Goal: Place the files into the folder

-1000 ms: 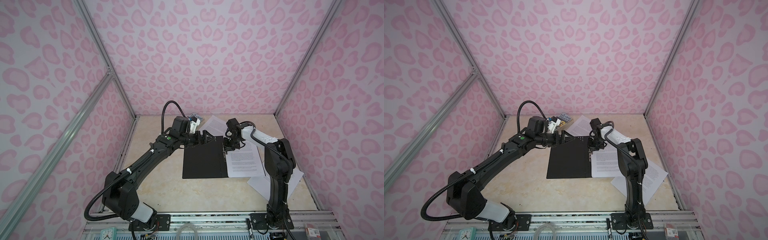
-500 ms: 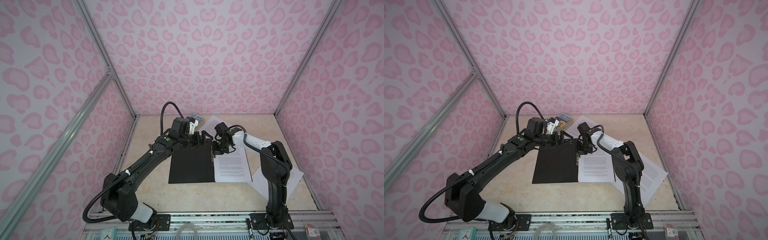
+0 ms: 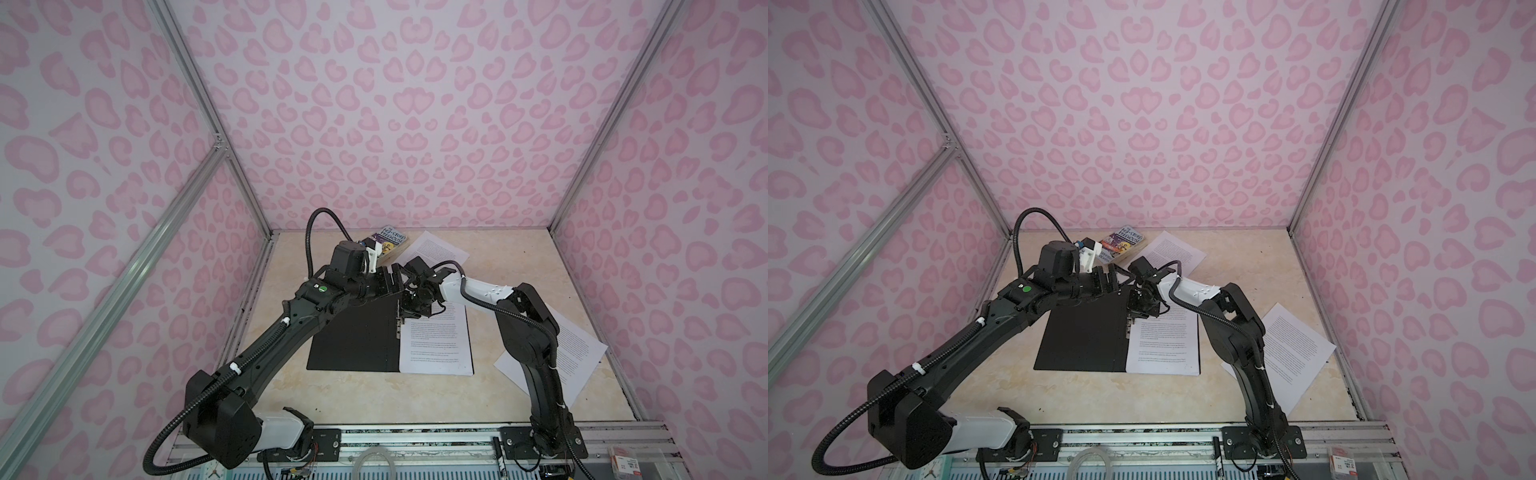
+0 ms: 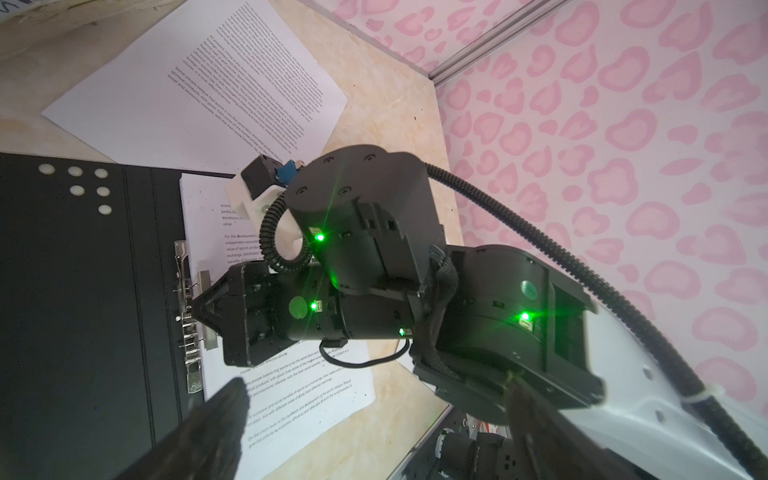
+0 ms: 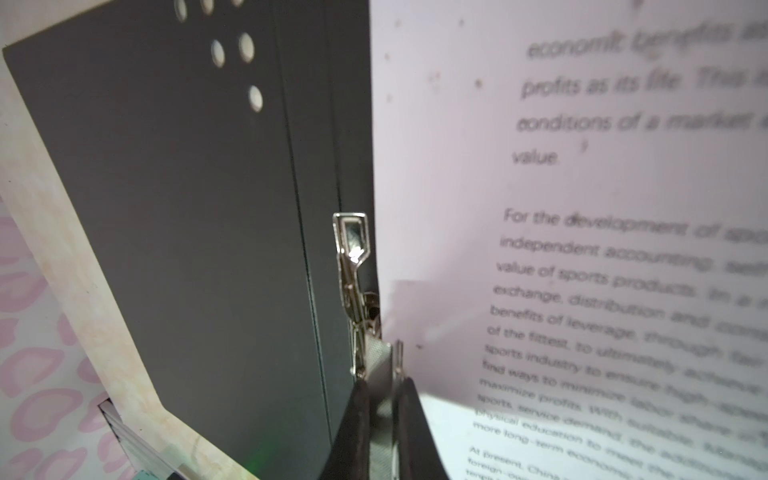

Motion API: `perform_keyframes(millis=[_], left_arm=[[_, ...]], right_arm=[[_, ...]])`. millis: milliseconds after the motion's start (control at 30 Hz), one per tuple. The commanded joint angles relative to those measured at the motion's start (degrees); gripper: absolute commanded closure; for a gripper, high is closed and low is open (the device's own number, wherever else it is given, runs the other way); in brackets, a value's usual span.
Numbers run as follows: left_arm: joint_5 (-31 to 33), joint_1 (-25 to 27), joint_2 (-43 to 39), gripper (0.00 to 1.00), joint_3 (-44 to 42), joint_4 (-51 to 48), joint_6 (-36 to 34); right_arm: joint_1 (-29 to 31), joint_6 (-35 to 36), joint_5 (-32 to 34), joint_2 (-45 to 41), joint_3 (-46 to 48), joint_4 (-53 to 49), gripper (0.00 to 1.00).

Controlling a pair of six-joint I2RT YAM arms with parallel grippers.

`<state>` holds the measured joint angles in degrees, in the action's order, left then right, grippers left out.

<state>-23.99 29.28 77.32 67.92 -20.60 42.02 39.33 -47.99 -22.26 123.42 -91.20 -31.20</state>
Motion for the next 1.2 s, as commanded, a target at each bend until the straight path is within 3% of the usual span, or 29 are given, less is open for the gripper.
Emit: perform_keyframes(millis=[0, 200, 467, 567, 700, 833, 933, 1033, 1167], left_arm=[[0.8, -0.3, -0.9, 0.02, -0.3, -0.7, 0.0], [0.2, -0.7, -1.1, 0.02, -0.1, -1.2, -0.5], [-1.4, -3.7, -1.8, 0.02, 0.8, -1.9, -0.8], [-0.4, -5.4, -3.0, 0.02, 0.9, -2.5, 0.1], [-7.1, -9.6, -3.5, 0.02, -0.9, 0.3, 4.4], [-9.5, -11.2, -4.5, 0.02, -3.0, 3.3, 5.6], [-12.3, -11.1, -3.5, 0.02, -3.8, 6.9, 5.5], [-13.8, -9.2, -1.2, 0.01, -2.4, 6.5, 3.5], [-14.2, -2.9, 4.6, 0.03, 1.2, 2.7, -1.5]], right_arm=[[1.0, -3.2, 0.5, 1.8, -0.5, 1.8, 0.89], [2.1, -3.6, 1.1, 2.1, -1.2, 1.6, 0.81], [1.9, -0.4, 4.3, 0.1, -5.5, -2.6, 0.61], [0.5, 2.0, 6.7, -3.0, -6.6, -5.5, 0.54], [-3.6, 6.4, 10.9, -11.8, -1.9, -7.8, 0.38], [-10.9, 9.8, 15.4, -25.3, 12.8, -6.7, 0.17], [-20.3, 11.3, 13.8, -34.5, 24.6, -5.6, 0.04], [-30.4, 14.1, 12.9, -41.5, 34.0, -5.2, 0.02], [-46.3, 16.2, 10.4, -47.1, 42.4, -4.6, 0.02]])
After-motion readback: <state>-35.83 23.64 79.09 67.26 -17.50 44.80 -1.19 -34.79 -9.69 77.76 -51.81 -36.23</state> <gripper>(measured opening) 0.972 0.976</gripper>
